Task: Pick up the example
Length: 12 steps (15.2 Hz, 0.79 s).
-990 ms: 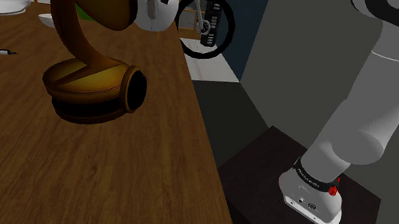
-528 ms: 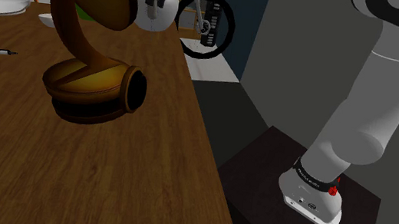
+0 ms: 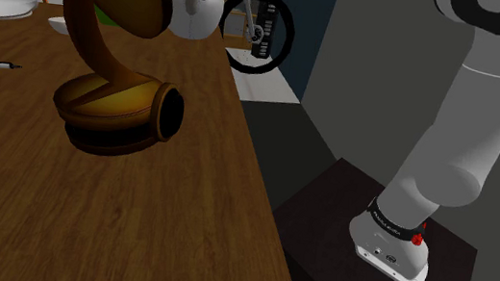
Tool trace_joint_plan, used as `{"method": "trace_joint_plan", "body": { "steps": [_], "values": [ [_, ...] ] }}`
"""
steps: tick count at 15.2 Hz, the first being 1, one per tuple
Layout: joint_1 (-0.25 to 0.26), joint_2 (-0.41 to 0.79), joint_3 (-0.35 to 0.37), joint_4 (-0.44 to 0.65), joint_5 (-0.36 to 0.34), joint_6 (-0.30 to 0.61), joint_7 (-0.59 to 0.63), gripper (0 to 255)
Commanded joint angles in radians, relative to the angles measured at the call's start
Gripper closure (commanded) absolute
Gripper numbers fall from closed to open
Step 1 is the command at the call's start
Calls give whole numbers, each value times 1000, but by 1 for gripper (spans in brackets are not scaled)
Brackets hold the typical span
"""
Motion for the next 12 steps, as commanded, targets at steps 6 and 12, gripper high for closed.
{"method": "trace_joint_plan", "body": {
  "steps": [6, 12],
  "values": [
    [13, 73, 5, 201, -17, -126, 31, 255],
    [26, 141, 8, 365, -32, -220, 52, 255]
  ]
}}
